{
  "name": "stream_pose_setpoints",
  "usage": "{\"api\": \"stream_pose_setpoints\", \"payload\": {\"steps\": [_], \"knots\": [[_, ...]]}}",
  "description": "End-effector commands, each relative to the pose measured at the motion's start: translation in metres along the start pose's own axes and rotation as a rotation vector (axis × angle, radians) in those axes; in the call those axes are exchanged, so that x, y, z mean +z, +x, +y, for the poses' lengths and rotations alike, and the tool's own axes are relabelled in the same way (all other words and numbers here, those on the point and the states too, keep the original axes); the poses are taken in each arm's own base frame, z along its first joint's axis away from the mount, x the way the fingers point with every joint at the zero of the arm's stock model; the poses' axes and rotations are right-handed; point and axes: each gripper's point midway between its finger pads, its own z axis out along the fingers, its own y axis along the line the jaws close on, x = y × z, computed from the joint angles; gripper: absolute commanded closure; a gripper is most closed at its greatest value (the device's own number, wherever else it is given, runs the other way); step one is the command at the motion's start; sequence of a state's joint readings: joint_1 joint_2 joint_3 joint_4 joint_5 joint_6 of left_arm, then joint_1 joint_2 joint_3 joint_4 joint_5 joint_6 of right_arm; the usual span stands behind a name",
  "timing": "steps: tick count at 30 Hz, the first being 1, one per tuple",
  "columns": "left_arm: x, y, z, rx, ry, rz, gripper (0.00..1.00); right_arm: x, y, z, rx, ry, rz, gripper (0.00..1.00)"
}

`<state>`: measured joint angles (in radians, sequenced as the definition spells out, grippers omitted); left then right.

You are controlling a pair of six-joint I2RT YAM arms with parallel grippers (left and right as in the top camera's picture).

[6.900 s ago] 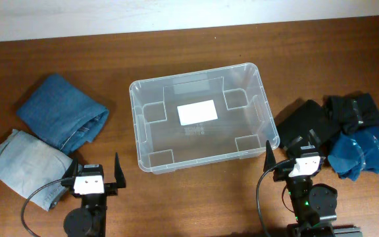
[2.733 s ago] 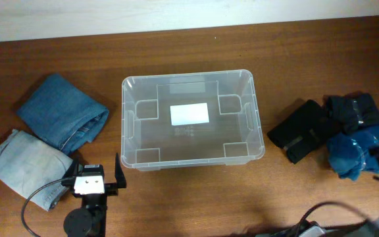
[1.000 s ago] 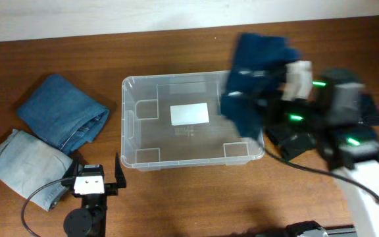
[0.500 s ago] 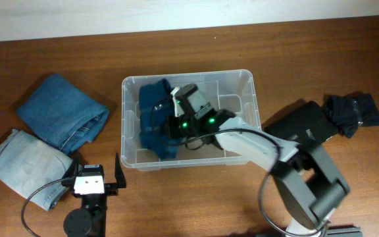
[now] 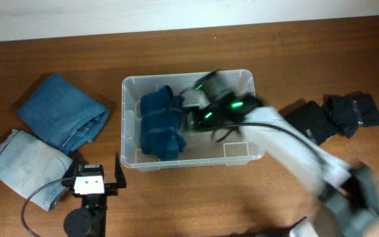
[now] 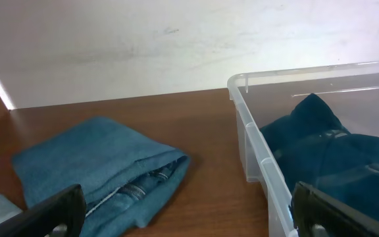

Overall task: Pack container
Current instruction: 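Lift the dark-blue garment with the right gripper into the box's left side, then return the right gripper to the black folded garment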

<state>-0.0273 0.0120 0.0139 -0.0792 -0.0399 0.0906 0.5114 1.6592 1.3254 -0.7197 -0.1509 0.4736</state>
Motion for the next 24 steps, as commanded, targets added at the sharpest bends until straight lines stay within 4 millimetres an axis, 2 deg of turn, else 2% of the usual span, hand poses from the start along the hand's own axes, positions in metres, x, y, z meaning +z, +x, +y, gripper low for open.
{"api": "stream_pose_setpoints", "payload": {"steps": [1, 3, 5, 7, 9, 10, 11, 13, 15, 16, 18, 19, 24], "knots": [[0.0, 0.001, -0.003, 0.02, 0.013, -0.001, 0.01, -0.165, -0.063, -0.082, 0.11, 0.323, -0.458, 0.01], [0.0, 0.001, -0.003, 0.02, 0.013, -0.001, 0.01, -0.205, -0.054, -0.128, 0.268, 0.402, -0.515, 0.01], [0.0, 0.001, -0.003, 0.02, 0.013, -0.001, 0.01, -0.228, -0.038, -0.172, 0.425, 0.457, -0.528, 0.02], [0.0, 0.001, -0.003, 0.02, 0.013, -0.001, 0.0, -0.236, -0.018, -0.212, 0.56, 0.482, -0.495, 0.02], [0.0, 0.001, -0.003, 0.02, 0.013, -0.001, 0.01, -0.23, 0.0, -0.244, 0.646, 0.474, -0.441, 0.02], [0.0, 0.001, -0.003, 0.02, 0.013, -0.001, 0.01, -0.225, 0.008, -0.255, 0.675, 0.463, -0.414, 0.02], [0.0, 0.001, -0.003, 0.02, 0.013, -0.001, 0.01, -0.208, 0.025, -0.277, 0.735, 0.436, -0.355, 0.02], [0.0, 0.001, -0.003, 0.02, 0.013, -0.001, 0.01, -0.184, 0.042, -0.297, 0.785, 0.394, -0.287, 0.02], [0.0, 0.001, -0.003, 0.02, 0.013, -0.001, 0.01, -0.153, 0.065, -0.317, 0.845, 0.362, -0.199, 0.01], [0.0, 0.001, -0.003, 0.02, 0.013, -0.001, 0.01, -0.13, 0.08, -0.331, 0.891, 0.347, -0.14, 0.02], [0.0, 0.001, -0.003, 0.02, 0.013, -0.001, 0.01, -0.106, 0.086, -0.34, 0.869, 0.303, -0.103, 0.02], [0.0, 0.001, -0.003, 0.02, 0.013, -0.001, 0.01, -0.091, 0.086, -0.342, 0.843, 0.26, -0.081, 0.02], [0.0, 0.001, -0.003, 0.02, 0.013, -0.001, 0.01, -0.039, 0.089, -0.345, 0.841, 0.116, 0.007, 0.02]]}}
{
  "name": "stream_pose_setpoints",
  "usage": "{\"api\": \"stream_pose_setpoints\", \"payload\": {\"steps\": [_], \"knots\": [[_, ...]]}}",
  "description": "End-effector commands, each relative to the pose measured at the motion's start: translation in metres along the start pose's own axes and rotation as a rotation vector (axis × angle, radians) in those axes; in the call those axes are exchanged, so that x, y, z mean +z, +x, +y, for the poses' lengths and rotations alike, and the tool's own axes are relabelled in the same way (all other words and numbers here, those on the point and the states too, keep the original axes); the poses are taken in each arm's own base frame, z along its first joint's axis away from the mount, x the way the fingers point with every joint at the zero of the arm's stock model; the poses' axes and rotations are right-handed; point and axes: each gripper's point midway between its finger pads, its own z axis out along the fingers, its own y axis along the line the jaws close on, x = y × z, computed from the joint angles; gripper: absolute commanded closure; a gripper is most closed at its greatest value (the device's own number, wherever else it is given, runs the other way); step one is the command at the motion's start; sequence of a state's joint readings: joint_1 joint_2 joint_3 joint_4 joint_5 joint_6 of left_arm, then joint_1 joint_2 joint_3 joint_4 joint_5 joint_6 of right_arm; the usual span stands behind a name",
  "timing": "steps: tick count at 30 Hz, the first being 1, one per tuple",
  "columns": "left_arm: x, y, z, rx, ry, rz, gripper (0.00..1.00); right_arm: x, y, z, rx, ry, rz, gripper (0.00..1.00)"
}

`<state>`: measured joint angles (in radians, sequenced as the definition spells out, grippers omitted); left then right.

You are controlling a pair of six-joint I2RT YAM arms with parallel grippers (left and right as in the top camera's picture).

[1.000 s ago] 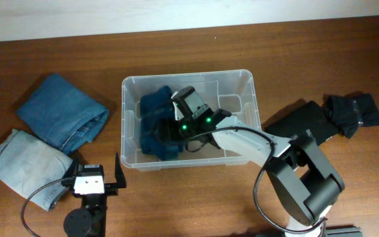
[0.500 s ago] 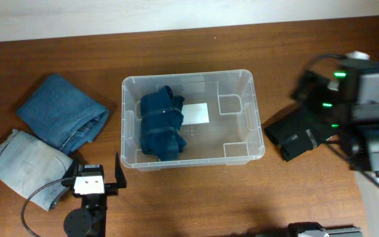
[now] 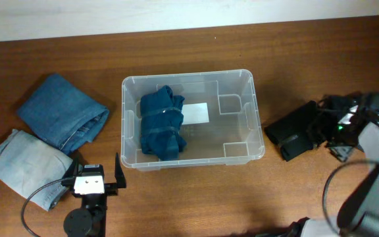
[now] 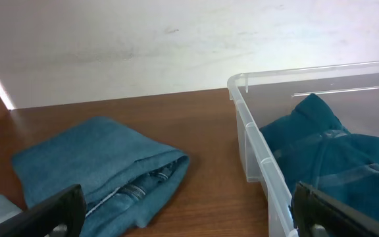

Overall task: Pack container
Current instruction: 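Return the right gripper to the black folded garment, then carry the black garment with the right gripper into the box center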

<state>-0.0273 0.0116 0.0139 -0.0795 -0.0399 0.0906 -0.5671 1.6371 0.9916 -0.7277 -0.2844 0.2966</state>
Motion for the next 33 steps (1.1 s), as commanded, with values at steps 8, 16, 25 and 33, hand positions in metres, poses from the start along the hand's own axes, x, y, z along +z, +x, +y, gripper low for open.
{"api": "stream_pose_setpoints", "payload": {"steps": [8, 16, 25, 33], "knots": [[0.0, 0.001, -0.003, 0.02, 0.013, -0.001, 0.01, 0.053, 0.022, 0.027, -0.09, -0.157, 0.165, 0.85], [0.0, 0.001, -0.003, 0.02, 0.013, -0.001, 0.01, -0.056, -0.005, 0.083, -0.281, -0.269, -0.102, 0.96], [0.0, 0.001, -0.003, 0.02, 0.013, -0.001, 0.0, -0.173, 0.077, 0.201, -0.781, -0.398, -0.372, 0.96], [0.0, 0.001, -0.003, 0.02, 0.013, -0.001, 0.01, -0.055, 0.176, 0.265, -1.005, -0.405, 0.009, 0.96]]}}
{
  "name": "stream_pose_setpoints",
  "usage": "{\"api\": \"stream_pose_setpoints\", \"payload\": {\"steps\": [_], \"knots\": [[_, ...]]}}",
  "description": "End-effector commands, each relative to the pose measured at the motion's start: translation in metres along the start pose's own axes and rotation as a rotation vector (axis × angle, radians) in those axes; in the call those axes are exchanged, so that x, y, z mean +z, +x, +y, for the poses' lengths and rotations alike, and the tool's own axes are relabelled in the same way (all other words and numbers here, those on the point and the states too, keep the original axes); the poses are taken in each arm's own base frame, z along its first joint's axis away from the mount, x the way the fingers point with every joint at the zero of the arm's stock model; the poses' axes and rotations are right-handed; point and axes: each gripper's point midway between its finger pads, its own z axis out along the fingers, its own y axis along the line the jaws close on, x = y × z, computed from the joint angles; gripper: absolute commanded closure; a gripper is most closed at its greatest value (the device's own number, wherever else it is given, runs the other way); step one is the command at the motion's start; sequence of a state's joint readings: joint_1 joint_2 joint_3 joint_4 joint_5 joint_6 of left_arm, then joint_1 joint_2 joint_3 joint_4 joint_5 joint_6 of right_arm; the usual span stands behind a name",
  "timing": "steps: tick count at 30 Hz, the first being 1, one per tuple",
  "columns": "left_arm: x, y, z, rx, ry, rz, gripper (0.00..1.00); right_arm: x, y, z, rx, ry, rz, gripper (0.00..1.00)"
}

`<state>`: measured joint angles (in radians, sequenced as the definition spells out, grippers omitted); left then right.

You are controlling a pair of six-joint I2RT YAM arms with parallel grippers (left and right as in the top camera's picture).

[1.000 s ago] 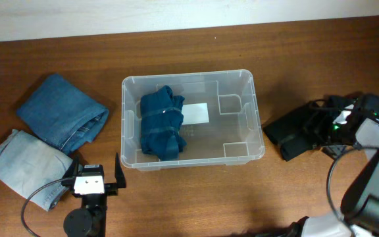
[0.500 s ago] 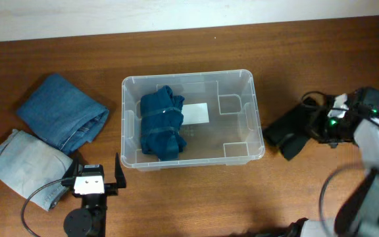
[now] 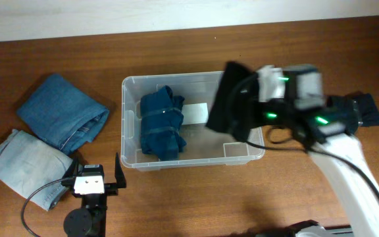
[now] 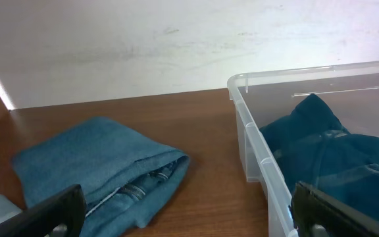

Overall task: Pack container
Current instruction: 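Carry the black garment with the right gripper into the box center, then move the right gripper to the last black garment on the right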

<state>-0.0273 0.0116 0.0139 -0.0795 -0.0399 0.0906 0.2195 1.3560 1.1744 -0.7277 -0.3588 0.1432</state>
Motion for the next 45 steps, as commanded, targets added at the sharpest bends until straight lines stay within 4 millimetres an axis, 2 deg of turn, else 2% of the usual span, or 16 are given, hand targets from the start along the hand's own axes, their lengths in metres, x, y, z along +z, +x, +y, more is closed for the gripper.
{"api": "stream_pose_setpoints", "payload": {"steps": [1, 4, 8, 10, 11, 12, 17, 20, 24, 25, 28, 29, 33, 39, 42, 45], "knots": [[0.0, 0.001, -0.003, 0.02, 0.013, -0.001, 0.01, 0.058, 0.022, 0.011, -0.009, -0.026, 0.137, 0.96], [0.0, 0.001, -0.003, 0.02, 0.013, -0.001, 0.01, 0.111, 0.052, -0.002, 0.0, 0.007, 0.268, 0.96], [0.0, 0.001, -0.003, 0.02, 0.013, -0.001, 0.01, 0.125, 0.064, -0.026, 0.004, 0.106, 0.313, 0.95], [0.0, 0.001, -0.003, 0.02, 0.013, -0.001, 0.01, 0.114, 0.053, -0.03, -0.009, 0.161, 0.294, 0.66], [0.0, 0.001, -0.003, 0.02, 0.013, -0.001, 0.01, 0.096, 0.037, -0.031, -0.026, 0.217, 0.27, 0.23], [0.0, 0.001, -0.003, 0.02, 0.013, -0.001, 0.01, 0.084, 0.025, -0.028, -0.052, 0.233, 0.254, 0.01], [0.0, 0.001, -0.003, 0.02, 0.013, -0.001, 0.01, 0.0, -0.04, -0.009, -0.109, 0.345, 0.107, 0.01], [0.0, 0.001, -0.003, 0.02, 0.013, -0.001, 0.01, -0.052, -0.068, -0.023, -0.002, 0.446, -0.054, 0.01], [0.0, 0.001, -0.003, 0.02, 0.013, -0.001, 0.01, -0.117, -0.072, -0.089, 0.307, 0.611, -0.205, 0.01], [0.0, 0.001, -0.003, 0.02, 0.013, -0.001, 0.01, -0.132, -0.062, -0.122, 0.418, 0.663, -0.205, 0.02], [0.0, 0.001, -0.003, 0.02, 0.013, -0.001, 0.01, -0.14, -0.04, -0.169, 0.556, 0.703, -0.17, 0.02], [0.0, 0.001, -0.003, 0.02, 0.013, -0.001, 0.01, -0.141, -0.025, -0.195, 0.63, 0.717, -0.149, 0.01], [0.0, 0.001, -0.003, 0.02, 0.013, -0.001, 0.01, -0.123, 0.034, -0.291, 0.843, 0.626, -0.141, 0.02], [0.0, 0.001, -0.003, 0.02, 0.013, -0.001, 0.01, -0.088, 0.101, -0.372, 1.071, 0.477, -0.162, 0.02], [0.0, 0.001, -0.003, 0.02, 0.013, -0.001, 0.01, -0.073, 0.116, -0.392, 1.117, 0.44, -0.157, 0.02], [0.0, 0.001, -0.003, 0.02, 0.013, -0.001, 0.01, -0.054, 0.113, -0.405, 1.092, 0.382, -0.188, 0.04]]}}
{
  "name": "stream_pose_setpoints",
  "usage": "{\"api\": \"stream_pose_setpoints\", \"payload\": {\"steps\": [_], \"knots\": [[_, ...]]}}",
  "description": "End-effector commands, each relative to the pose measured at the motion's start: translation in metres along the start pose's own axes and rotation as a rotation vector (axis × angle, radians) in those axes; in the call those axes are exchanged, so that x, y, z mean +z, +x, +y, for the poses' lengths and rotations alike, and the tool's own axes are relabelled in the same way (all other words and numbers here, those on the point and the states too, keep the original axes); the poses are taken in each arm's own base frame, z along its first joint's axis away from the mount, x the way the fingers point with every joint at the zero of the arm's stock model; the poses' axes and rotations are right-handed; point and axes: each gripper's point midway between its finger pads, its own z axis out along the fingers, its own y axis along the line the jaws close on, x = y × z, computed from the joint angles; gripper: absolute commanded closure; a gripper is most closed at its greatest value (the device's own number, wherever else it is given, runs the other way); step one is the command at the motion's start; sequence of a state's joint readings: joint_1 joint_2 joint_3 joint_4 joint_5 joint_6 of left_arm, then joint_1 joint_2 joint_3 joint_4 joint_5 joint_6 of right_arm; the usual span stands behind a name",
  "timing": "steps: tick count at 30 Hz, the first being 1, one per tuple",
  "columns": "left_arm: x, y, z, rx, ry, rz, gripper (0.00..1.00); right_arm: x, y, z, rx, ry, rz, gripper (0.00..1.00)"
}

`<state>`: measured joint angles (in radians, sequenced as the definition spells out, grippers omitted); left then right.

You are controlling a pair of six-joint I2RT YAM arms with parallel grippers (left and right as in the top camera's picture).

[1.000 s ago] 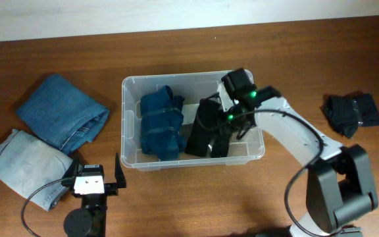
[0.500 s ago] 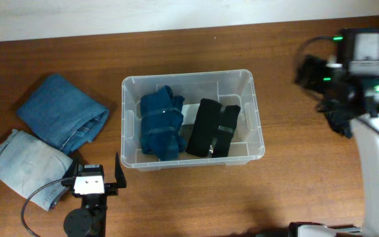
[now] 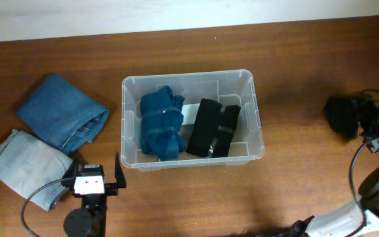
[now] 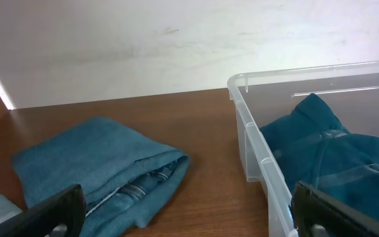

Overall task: Pack container
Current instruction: 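Move the right gripper to the last black garment on the right, then place the second black garment with the right gripper beside the first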

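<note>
The clear plastic container (image 3: 258,125) stands mid-table. Inside it, folded dark blue jeans (image 3: 162,125) lie on the left and a folded black garment (image 3: 212,128) beside them on the right. Another black garment (image 3: 341,115) lies bunched at the far right, and my right gripper (image 3: 367,125) is at its right edge; its fingers are too small to read. My left gripper (image 3: 96,170) rests open near the front left. In the left wrist view the open left gripper (image 4: 186,220) holds nothing, between blue jeans (image 4: 104,168) and the container wall (image 4: 258,158).
Folded blue jeans (image 3: 61,112) and pale light-blue jeans (image 3: 25,164) lie on the table left of the container. A pale wall runs along the table's far edge. A cable loops beside the left arm's base.
The black garment that my right gripper held over the container's right side now lies inside it beside the blue jeans. The right arm is now at the far right by another black garment.
First my right arm reached into the container by the dark blue jeans. Then it was at the black garments on the right. Then it held one over the container. That garment now lies inside, and the arm is back at the right. The left arm never moved.
</note>
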<state>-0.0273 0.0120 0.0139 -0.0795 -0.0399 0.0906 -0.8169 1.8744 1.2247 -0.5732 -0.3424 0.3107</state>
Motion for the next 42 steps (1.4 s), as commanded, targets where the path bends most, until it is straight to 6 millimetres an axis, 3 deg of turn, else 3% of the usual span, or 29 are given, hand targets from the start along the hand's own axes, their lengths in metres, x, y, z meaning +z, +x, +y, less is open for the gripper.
{"api": "stream_pose_setpoints", "payload": {"steps": [1, 4, 5, 7, 11, 15, 16, 18, 20, 22, 23, 25, 26, 28, 30, 32, 33, 37, 41, 42], "knots": [[0.0, 0.001, -0.003, 0.02, 0.013, -0.002, 0.01, 0.024, 0.002, 0.013, -0.021, -0.119, 0.035, 0.14], [0.0, 0.001, -0.003, 0.02, 0.013, -0.001, 0.01, 0.037, 0.003, 0.013, -0.029, -0.122, 0.041, 0.46], [0.0, 0.001, -0.003, 0.02, 0.013, -0.001, 0.01, 0.039, 0.004, 0.012, -0.028, -0.121, 0.046, 0.72], [0.0, 0.001, -0.003, 0.02, 0.013, -0.001, 0.0, 0.038, 0.006, 0.017, -0.028, -0.148, 0.054, 0.96], [0.0, 0.001, -0.003, 0.02, 0.013, -0.001, 0.01, 0.015, 0.009, 0.05, -0.068, -0.315, 0.071, 0.96], [0.0, 0.001, -0.003, 0.02, 0.013, -0.001, 0.01, -0.056, 0.005, 0.107, -0.239, -0.42, -0.033, 0.96], [0.0, 0.001, -0.003, 0.02, 0.013, -0.001, 0.01, -0.093, 0.012, 0.138, -0.347, -0.452, -0.081, 0.96], [0.0, 0.001, -0.003, 0.02, 0.013, -0.001, 0.01, -0.139, 0.031, 0.175, -0.489, -0.496, -0.13, 0.96], [0.0, 0.001, -0.003, 0.02, 0.013, -0.002, 0.01, -0.191, 0.073, 0.222, -0.676, -0.572, -0.171, 0.96], [0.0, 0.001, -0.003, 0.02, 0.013, -0.001, 0.01, -0.224, 0.126, 0.257, -0.817, -0.649, -0.165, 0.96], [0.0, 0.001, -0.003, 0.02, 0.013, -0.001, 0.01, -0.236, 0.175, 0.277, -0.913, -0.7, -0.11, 0.96], [0.0, 0.001, -0.003, 0.02, 0.013, -0.001, 0.01, -0.232, 0.228, 0.294, -1.013, -0.732, -0.012, 0.96], [0.0, 0.001, -0.003, 0.02, 0.013, -0.001, 0.01, -0.217, 0.265, 0.302, -1.057, -0.708, 0.077, 0.96], [0.0, 0.001, -0.003, 0.02, 0.013, -0.001, 0.0, -0.199, 0.298, 0.308, -1.112, -0.692, 0.159, 0.96], [0.0, 0.001, -0.003, 0.02, 0.013, -0.001, 0.01, -0.159, 0.351, 0.315, -1.197, -0.662, 0.303, 0.96], [0.0, 0.001, -0.003, 0.02, 0.013, -0.001, 0.0, -0.13, 0.375, 0.316, -1.226, -0.633, 0.378, 0.96], [0.0, 0.001, -0.003, 0.02, 0.013, -0.001, 0.01, -0.105, 0.389, 0.314, -1.217, -0.581, 0.424, 0.96], [0.0, 0.001, -0.003, 0.02, 0.013, -0.001, 0.01, -0.049, 0.408, 0.301, -1.221, -0.474, 0.5, 0.96], [0.0, 0.001, -0.003, 0.02, 0.013, -0.001, 0.01, -0.019, 0.391, 0.288, -1.231, -0.34, 0.44, 0.96], [0.0, 0.001, -0.003, 0.02, 0.013, -0.001, 0.0, -0.025, 0.387, 0.291, -1.264, -0.348, 0.42, 0.69]]}}
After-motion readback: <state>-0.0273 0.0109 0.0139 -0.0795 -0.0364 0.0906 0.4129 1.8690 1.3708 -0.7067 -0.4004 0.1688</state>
